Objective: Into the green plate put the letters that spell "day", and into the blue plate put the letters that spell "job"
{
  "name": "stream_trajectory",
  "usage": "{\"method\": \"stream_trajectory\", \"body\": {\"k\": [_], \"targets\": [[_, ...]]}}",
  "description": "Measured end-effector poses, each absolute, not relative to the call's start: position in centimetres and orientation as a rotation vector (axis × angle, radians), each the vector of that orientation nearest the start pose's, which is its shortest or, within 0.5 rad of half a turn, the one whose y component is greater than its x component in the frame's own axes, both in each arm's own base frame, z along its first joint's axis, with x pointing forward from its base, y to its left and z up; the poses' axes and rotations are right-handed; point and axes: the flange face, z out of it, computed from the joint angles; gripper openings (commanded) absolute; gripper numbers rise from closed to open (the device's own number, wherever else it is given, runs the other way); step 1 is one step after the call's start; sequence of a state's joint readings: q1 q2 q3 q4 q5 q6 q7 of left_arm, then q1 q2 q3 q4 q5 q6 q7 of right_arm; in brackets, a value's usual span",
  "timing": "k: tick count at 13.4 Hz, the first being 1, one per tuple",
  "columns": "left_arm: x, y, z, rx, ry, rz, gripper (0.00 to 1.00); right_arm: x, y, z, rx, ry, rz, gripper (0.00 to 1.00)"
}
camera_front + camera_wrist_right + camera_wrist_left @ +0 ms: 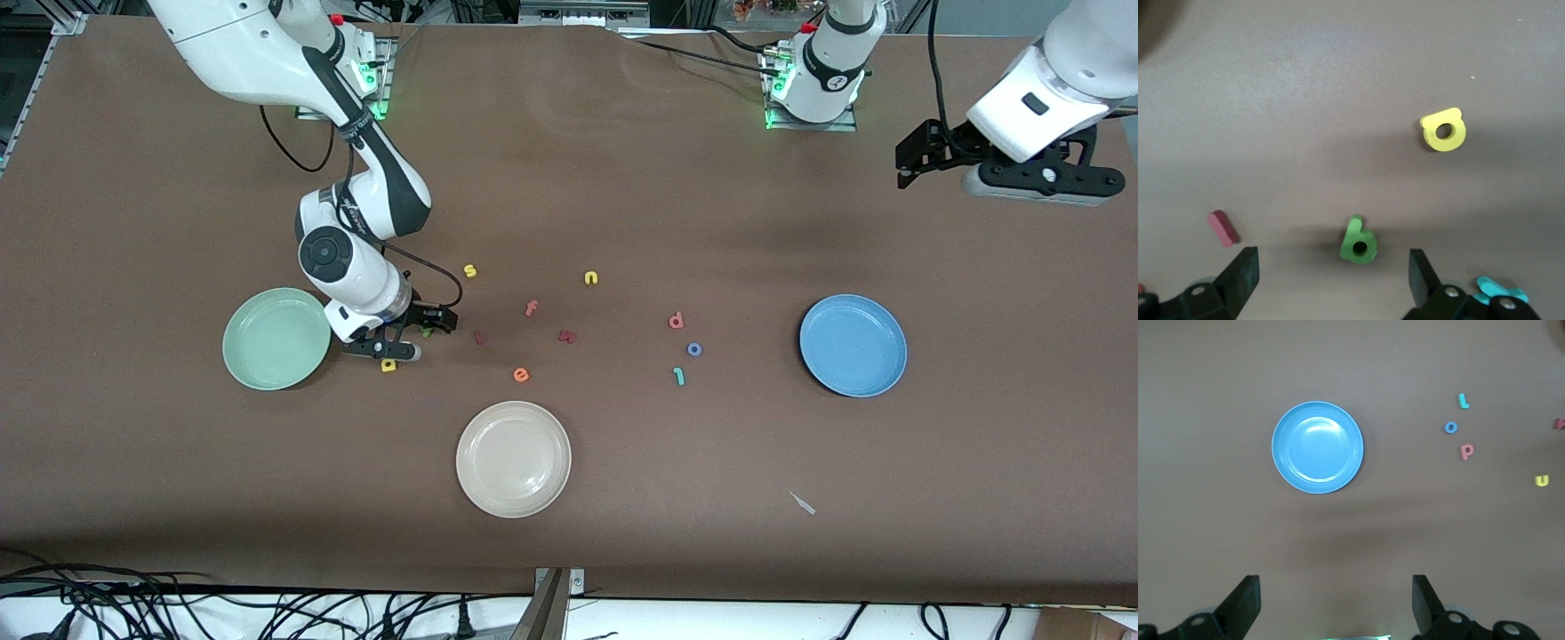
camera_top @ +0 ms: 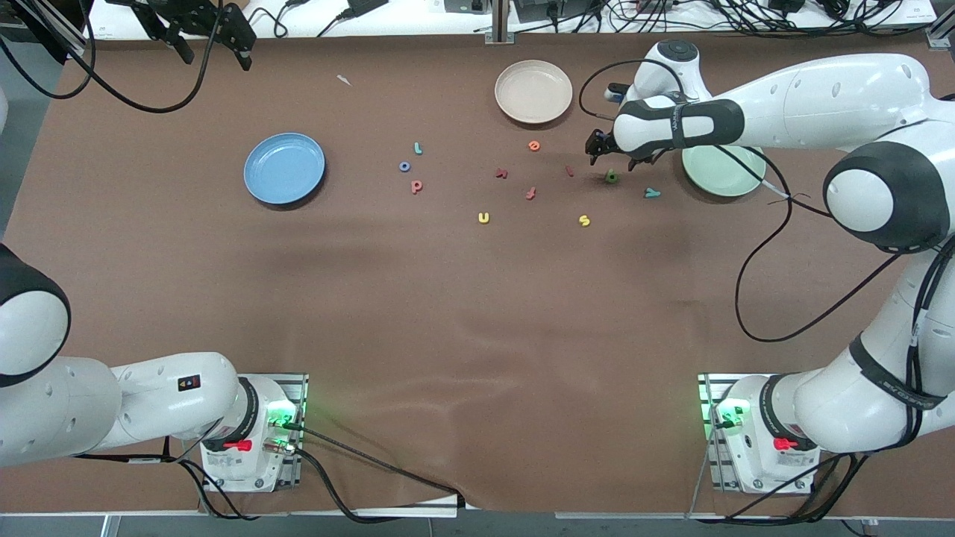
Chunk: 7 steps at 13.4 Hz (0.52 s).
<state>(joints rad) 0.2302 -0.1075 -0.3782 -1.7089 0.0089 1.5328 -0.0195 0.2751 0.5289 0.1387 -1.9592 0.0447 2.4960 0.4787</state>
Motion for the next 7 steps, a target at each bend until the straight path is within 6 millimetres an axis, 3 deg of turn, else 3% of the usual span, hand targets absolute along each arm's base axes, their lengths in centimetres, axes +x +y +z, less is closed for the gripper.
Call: {"method": "stream_trajectory", "body": {"k": [7], "targets": [[51.9, -6.3, 61.9, -3.082, 0.129, 0.021, 1.0, 56.1, 24.3, 19.4, -3.074, 0.146, 0.071, 0.88]]}}
